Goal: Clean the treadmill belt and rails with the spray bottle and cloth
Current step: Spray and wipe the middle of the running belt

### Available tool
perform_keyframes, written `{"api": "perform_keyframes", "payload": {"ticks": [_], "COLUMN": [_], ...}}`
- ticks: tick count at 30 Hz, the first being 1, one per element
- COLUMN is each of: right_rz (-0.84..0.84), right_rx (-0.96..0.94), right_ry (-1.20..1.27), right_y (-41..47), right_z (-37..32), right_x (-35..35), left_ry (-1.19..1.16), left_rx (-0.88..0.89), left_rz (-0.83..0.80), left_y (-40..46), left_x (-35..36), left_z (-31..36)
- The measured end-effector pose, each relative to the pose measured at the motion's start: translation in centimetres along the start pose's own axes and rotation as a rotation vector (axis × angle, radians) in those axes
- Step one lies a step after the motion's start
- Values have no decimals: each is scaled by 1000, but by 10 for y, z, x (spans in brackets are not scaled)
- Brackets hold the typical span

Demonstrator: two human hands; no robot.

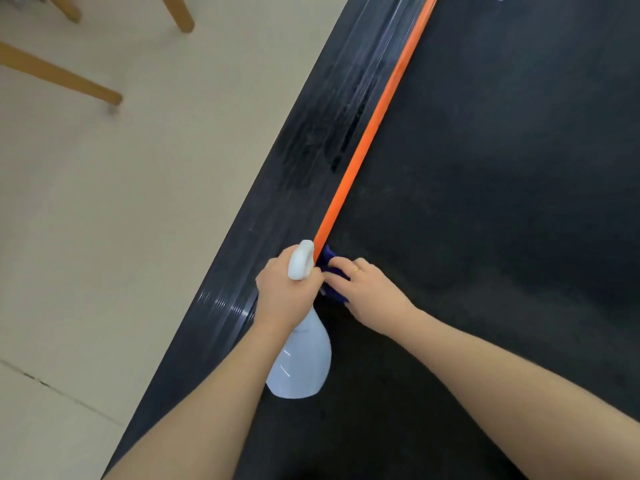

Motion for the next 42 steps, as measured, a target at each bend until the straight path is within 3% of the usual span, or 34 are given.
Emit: {"api": "perform_keyframes", "payload": {"ticks": [2,5,7,10,13,16,18,22,24,30,37,42], "right_rz": [93,329,337,202,184,362,402,224,175,387,319,428], "right_rx": [-6,359,429,263,85,477,683,476,482,585,408,415], "right_ry": [-133,-73,-4,20,-114,-87,-29,40,189,552,539,491], "right_y": [8,-4,-28,-56,-51,-55,-79,-99,-102,-71,-13,30], "right_z": [31,92,79,27,35,121,142,85,85,83,22,4], "right_x": [-20,-49,-29,8,-7,-50,-44,-8,-7,-62,-71,-85], "left_ry": [21,54,110,205,213,0,-11,32,11,-176,-295,-369], "left_rx": [-9,-30,-29,16,84,120,157,139,113,1,-64,-66], "left_rz": [7,12,16,27,11,-22,-62,-125,-103,294,360,453], "left_y": [1,4,6,6,1,-6,-10,-7,-9,-36,-40,-29], "left_x": [0,4,7,11,21,30,36,49,46,-34,-65,-87], "left_z": [-2,-8,-5,4,12,15,18,28,29,-1,-26,-32]}}
Point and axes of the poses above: each hand's wrist, its own y-axis towards the middle knuckle, its own x-axis out of the palm, z = x × y, the point moved 10 cm from there along y, towards the middle knuckle, and after that the axes turned 6 degrees about x, right-handed, at the moved point
